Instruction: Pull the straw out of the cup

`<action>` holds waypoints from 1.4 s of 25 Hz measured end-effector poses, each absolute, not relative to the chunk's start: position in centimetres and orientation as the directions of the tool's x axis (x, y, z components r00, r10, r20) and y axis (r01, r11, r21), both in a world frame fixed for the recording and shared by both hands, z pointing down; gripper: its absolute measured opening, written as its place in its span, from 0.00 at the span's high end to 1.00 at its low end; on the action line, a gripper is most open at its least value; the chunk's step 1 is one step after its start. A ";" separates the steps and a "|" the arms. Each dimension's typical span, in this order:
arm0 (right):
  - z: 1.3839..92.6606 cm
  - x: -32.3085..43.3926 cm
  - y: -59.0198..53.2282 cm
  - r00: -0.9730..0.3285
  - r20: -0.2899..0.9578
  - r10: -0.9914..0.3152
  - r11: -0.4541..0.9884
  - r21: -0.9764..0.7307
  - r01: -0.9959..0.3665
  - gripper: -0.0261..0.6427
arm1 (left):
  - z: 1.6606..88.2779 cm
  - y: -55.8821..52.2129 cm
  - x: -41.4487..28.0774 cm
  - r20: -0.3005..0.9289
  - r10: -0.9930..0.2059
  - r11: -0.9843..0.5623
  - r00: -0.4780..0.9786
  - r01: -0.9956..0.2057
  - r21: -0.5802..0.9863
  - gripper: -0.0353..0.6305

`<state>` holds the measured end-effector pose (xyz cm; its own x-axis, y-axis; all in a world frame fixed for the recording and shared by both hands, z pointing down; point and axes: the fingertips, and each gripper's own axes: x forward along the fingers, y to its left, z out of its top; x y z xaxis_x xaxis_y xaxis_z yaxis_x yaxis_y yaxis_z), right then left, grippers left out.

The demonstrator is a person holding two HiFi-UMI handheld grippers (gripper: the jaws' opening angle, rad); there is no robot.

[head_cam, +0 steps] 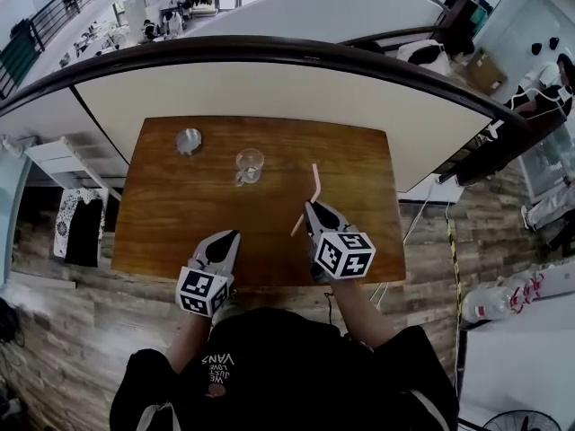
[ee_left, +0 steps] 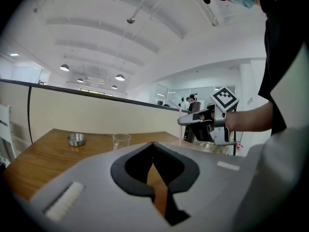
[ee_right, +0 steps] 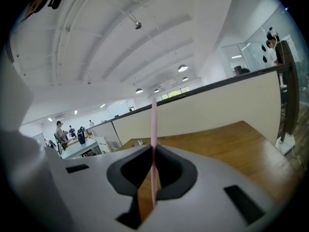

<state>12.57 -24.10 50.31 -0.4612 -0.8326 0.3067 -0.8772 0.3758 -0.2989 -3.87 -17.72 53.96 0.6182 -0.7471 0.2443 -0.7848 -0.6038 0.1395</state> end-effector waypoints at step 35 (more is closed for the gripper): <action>54.6 15.4 -15.2 -0.497 0.378 -0.781 0.396 -0.316 -0.862 0.92 | 54.0 -10.9 -0.4 0.247 -0.775 -0.566 0.582 -0.813 0.136 0.93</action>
<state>15.41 -15.15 54.56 -0.4970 -0.7812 0.3778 -0.8623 0.3957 -0.3161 -0.42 -10.92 54.04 0.5817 -0.7750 0.2469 -0.8127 -0.5665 0.1364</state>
